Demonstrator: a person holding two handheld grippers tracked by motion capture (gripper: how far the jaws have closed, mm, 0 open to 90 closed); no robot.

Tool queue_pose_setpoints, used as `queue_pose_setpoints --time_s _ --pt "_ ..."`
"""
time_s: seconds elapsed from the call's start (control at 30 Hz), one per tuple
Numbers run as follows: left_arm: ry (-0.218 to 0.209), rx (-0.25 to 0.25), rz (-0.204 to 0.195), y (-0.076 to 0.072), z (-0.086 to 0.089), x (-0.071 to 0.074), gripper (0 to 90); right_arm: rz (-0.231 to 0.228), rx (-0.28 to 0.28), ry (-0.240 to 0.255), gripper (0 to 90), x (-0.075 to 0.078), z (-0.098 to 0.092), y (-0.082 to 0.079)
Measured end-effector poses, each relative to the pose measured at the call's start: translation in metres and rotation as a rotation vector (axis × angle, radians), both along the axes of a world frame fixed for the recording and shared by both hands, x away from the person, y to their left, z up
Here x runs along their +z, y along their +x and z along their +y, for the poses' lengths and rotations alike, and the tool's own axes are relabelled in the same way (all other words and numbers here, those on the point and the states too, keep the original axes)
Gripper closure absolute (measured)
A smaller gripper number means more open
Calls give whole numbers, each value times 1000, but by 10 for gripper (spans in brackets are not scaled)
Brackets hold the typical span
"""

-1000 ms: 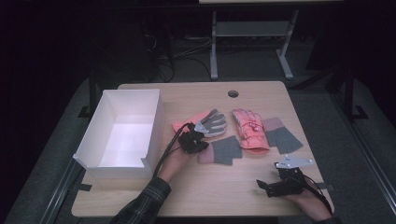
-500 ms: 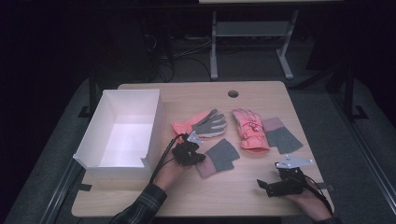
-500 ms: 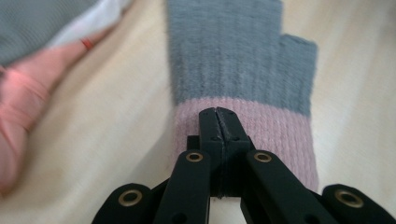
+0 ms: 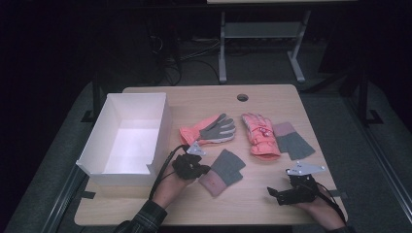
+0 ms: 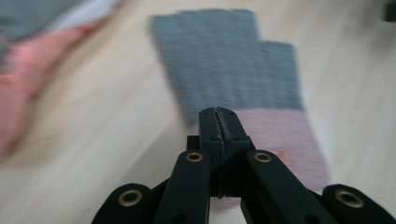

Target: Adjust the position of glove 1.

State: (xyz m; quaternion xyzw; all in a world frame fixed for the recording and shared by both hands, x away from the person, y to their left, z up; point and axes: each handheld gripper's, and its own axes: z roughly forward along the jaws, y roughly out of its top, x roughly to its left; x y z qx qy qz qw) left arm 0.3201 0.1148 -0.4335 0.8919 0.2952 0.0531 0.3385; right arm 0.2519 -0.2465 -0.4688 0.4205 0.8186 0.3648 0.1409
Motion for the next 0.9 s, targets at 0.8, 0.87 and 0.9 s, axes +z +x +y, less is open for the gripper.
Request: queue_pose_setpoints --time_s 0.8,0.87,0.9 --pt "64 -129 111 -23 -13 -16 896 -6 6 0 16 0 0 0" --pt "55 -136 112 -25 -17 -16 896 -2 6 -1 16 0 1 0" --pt "45 -150 110 -27 -21 -16 896 -2 6 -1 16 0 1 0"
